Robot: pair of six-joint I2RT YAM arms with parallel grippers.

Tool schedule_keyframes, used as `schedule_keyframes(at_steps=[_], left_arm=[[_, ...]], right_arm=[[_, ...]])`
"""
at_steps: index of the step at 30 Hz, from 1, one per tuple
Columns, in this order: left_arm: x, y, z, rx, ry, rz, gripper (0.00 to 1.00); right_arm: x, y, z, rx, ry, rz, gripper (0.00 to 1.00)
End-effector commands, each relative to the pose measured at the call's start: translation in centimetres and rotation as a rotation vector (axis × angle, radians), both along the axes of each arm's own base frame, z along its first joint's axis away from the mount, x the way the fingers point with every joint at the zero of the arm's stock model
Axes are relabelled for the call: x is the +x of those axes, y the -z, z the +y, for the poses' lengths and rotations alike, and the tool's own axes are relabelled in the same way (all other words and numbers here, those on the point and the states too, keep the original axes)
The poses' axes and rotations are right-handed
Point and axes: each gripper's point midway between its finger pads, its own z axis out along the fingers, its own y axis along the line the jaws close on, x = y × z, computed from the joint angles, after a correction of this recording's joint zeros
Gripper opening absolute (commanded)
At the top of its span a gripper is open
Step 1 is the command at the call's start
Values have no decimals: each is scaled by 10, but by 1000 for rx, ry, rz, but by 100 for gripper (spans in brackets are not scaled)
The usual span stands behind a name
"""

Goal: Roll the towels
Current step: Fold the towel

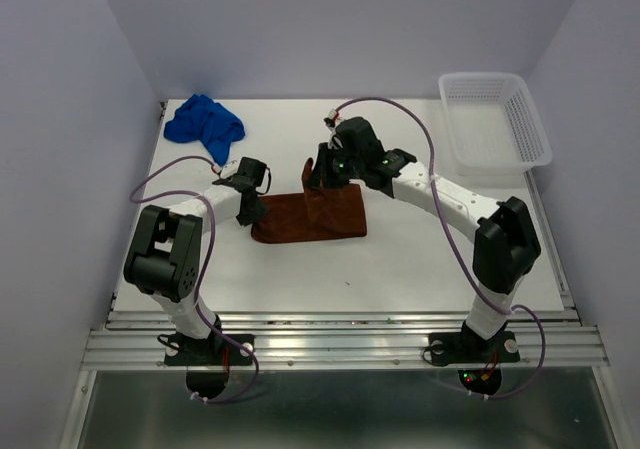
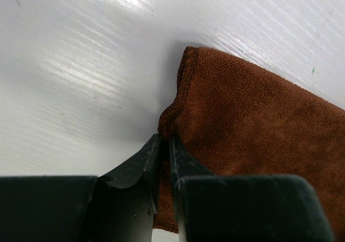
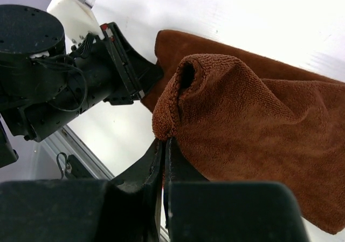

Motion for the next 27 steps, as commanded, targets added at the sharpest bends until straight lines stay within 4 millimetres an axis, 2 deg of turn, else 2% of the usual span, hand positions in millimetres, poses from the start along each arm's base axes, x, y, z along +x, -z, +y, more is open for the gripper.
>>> schedule_keyframes(at_steps=[1,16,27], left_arm=[[-22,7,8,33,15,66,20],[-23,6,8,24,16,60,20],[-22,4,6,14,17,48,20]], right_arm=[[0,-36,28,100,-39,-69,1],[6,-33,56,151,-71,-47,1],[14,-8,69,154,-79,-6,1]])
